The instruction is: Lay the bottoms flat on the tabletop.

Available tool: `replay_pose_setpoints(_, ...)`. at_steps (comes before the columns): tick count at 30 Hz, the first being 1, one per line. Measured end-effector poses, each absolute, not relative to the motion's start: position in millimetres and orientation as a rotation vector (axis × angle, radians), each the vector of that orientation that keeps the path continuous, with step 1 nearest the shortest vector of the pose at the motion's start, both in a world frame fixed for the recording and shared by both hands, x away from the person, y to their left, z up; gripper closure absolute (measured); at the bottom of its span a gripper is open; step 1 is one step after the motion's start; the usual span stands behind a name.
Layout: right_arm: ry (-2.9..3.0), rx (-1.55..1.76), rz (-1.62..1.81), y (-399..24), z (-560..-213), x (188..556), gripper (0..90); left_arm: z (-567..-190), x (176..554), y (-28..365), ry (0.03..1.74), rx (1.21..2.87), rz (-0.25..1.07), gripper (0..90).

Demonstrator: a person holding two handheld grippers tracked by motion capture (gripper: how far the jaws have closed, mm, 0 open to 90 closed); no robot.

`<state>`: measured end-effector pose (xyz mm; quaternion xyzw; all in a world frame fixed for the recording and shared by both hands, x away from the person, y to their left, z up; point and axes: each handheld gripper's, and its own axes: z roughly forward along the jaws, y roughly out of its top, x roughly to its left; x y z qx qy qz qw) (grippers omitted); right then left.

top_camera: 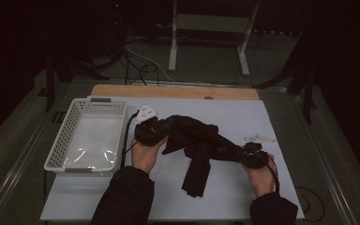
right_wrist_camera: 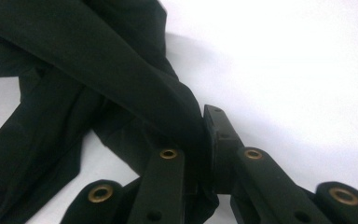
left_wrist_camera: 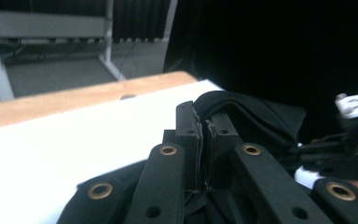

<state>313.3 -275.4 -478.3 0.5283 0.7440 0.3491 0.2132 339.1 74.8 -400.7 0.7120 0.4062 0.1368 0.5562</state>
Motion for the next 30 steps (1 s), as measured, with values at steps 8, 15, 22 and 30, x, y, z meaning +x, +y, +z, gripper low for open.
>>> replay_pose_setpoints(8,2.058,1.517,0.976,-287,-483,318,82.1,-428,354,82,1.079,1.698,0.275,86.3)
replay_pose_setpoints(15,2.056,1.519,0.974,-290,-485,322,82.2,-437,360,86,1.112,1.695,0.264,86.3)
replay_pose_setpoints(22,2.037,1.484,1.042,-294,-474,327,85.9,-436,363,87,1.108,1.696,0.263,86.2)
replay_pose_setpoints(30,1.966,1.463,1.114,-295,-446,337,86.7,-426,367,90,1.103,1.706,0.292,86.2)
